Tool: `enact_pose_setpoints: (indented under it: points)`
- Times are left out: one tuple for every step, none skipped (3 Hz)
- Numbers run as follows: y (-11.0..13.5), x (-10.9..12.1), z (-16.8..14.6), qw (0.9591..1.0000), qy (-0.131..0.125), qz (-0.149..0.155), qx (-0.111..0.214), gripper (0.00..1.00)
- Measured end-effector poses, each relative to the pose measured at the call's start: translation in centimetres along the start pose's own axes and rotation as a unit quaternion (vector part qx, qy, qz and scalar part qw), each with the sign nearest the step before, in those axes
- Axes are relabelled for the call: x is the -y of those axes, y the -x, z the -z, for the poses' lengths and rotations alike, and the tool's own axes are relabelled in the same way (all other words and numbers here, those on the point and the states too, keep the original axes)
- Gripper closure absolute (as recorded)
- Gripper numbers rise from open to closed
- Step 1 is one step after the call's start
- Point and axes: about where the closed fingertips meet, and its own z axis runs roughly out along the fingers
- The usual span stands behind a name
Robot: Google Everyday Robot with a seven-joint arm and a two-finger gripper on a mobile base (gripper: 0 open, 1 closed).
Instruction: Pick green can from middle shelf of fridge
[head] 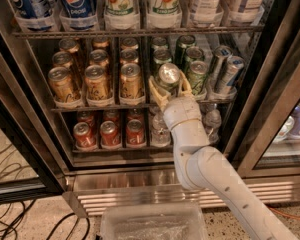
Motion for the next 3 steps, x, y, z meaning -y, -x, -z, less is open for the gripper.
enact_pose_setpoints:
  points:
    - [2.3, 0.3, 0.6, 0.9992, 0.027, -0.009, 0.027, 1.0]
    - [4.4, 0.3, 1.2, 0.9967, 0.069, -0.011, 0.04, 1.0]
    - [6.0, 0.4, 2.2, 0.9914, 0.127, -0.013, 0.032, 1.0]
